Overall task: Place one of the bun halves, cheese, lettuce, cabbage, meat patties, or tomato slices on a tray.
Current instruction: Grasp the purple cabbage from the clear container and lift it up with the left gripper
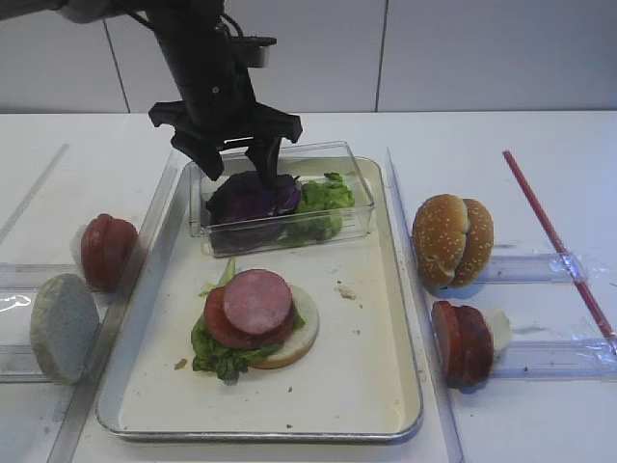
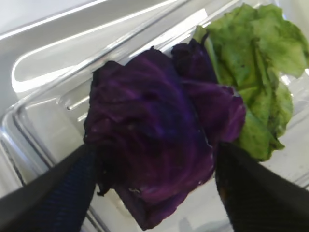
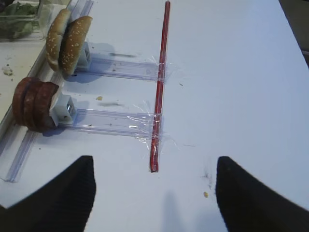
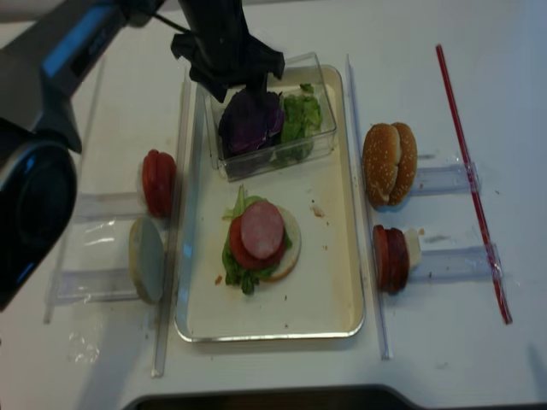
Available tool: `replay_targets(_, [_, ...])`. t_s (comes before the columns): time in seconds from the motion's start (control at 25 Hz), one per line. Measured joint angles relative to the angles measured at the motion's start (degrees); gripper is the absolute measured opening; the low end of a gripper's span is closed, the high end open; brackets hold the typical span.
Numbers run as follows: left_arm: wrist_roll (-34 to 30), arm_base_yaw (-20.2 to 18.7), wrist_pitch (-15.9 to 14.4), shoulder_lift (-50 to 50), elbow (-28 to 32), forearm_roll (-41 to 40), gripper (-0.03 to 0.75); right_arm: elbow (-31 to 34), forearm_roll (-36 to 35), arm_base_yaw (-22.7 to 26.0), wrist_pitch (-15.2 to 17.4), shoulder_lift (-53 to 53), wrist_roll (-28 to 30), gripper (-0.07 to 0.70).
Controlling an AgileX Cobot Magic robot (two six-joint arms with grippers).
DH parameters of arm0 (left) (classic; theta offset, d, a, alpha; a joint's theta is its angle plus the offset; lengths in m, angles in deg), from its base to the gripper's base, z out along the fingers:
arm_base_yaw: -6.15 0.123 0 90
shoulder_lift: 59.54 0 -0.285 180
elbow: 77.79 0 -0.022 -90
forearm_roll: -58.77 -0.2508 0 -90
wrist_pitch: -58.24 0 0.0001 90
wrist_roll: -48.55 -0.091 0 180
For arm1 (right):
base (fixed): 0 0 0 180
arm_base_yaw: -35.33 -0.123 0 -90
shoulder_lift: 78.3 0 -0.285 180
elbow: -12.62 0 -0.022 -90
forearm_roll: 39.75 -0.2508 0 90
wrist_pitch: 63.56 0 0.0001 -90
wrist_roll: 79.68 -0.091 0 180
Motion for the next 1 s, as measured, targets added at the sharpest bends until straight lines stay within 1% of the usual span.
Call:
replay_targets(0.36, [0.0,0.0,0.3,-3.9,-1.3,0.9,0.491,0.0,0.0,0.0,0.0,0.0,0.0,0.53])
replay_targets(0.52, [0.0,0.0,0.3,-4.2,-1.7,1.0,0.465,0.0,0.0,0.0,0.0,0.0,0.1,0.53])
replay_targets(0.68, [0.0,0.0,0.4,-4.5,-1.9,1.0,0.375,0.0,0.0,0.0,0.0,0.0,0.1,0.53])
replay_targets(0.88, [0.0,0.0,0.4,-4.5,-1.9,0.8,0.213,0.0,0.0,0.0,0.0,0.0,0.0,0.53])
replay_targets(1.0, [0.0,0.0,0.4,-4.5,-1.9,0.8,0.155,0.0,0.0,0.0,0.0,0.0,0.0,0.53])
